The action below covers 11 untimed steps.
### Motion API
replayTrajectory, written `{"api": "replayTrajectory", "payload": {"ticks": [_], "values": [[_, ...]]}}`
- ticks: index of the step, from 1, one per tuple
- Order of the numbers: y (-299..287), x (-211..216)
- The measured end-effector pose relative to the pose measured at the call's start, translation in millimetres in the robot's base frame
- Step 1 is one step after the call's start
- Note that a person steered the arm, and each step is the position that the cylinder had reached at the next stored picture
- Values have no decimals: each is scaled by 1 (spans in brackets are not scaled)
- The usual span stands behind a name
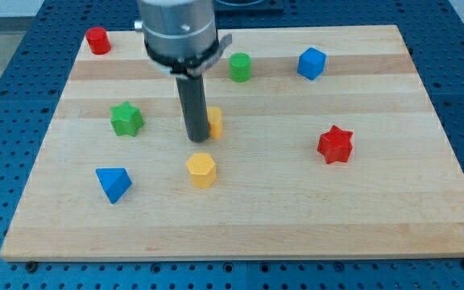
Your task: Place the yellow heart diagonally towards the top right side of the green star
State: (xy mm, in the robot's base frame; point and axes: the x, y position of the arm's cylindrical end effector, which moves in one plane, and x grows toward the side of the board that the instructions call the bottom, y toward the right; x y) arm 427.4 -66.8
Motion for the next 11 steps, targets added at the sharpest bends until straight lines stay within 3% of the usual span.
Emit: {"api": "replayTrajectory", "payload": {"ticks": [1,2,4,6,8,9,11], "values": [[8,-24],[8,-5],[85,-1],[60,-58],[98,-10],[56,-9],[-17,-78]]}}
